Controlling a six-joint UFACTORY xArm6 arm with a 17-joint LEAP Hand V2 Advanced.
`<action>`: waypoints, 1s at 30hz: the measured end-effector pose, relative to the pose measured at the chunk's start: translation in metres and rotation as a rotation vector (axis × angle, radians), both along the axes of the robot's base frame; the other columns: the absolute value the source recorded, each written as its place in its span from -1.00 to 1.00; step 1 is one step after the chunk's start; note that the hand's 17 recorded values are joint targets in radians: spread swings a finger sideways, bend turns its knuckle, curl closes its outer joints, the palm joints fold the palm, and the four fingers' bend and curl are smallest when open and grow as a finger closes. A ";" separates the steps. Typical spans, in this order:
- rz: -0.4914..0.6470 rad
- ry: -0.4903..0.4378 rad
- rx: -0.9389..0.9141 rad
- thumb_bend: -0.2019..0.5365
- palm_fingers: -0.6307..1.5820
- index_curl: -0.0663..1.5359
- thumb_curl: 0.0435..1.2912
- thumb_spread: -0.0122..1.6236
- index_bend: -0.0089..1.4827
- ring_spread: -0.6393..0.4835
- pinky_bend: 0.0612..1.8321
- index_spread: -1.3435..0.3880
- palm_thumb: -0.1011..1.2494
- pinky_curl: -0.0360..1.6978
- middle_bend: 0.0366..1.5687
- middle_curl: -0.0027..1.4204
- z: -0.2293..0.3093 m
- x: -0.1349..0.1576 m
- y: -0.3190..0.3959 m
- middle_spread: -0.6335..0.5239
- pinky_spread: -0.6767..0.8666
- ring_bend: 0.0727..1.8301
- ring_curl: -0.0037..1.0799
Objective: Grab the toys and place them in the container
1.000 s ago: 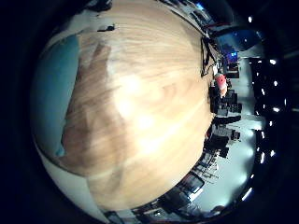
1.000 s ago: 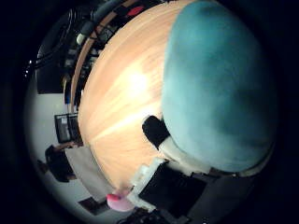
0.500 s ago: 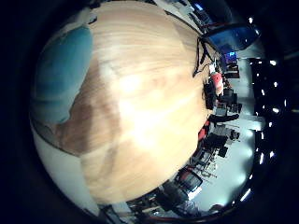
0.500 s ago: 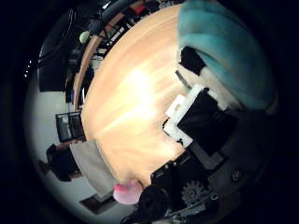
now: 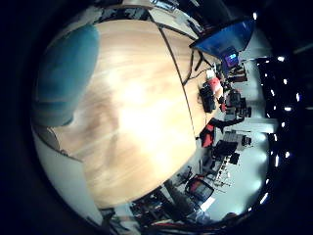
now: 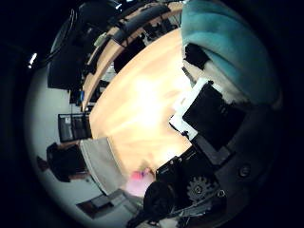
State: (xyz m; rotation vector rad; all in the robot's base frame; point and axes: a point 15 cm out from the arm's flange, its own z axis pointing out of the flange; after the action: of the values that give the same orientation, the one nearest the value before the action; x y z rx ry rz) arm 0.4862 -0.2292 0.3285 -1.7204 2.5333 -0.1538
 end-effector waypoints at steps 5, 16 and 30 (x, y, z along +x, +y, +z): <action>0.084 -0.030 -0.012 -0.32 0.62 -0.28 -0.39 0.25 -0.55 -0.53 0.15 -0.07 0.81 -0.64 -0.09 -0.07 0.039 0.000 0.049 -0.68 -0.90 0.28 -0.13; 0.350 -0.051 0.040 -0.47 0.62 -0.19 -0.38 0.25 -0.61 -0.53 0.12 -0.08 0.87 -0.61 -0.07 -0.07 0.083 -0.006 0.210 -0.68 -0.91 0.28 -0.13; 0.674 0.005 0.074 -0.48 0.61 -0.10 -0.38 0.29 -0.69 -0.53 0.10 -0.10 0.90 -0.58 -0.08 -0.06 0.084 -0.062 0.403 -0.68 -0.90 0.28 -0.13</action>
State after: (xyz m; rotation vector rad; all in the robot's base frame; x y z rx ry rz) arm 0.4239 0.1738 0.4129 -2.4081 1.7901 -0.0109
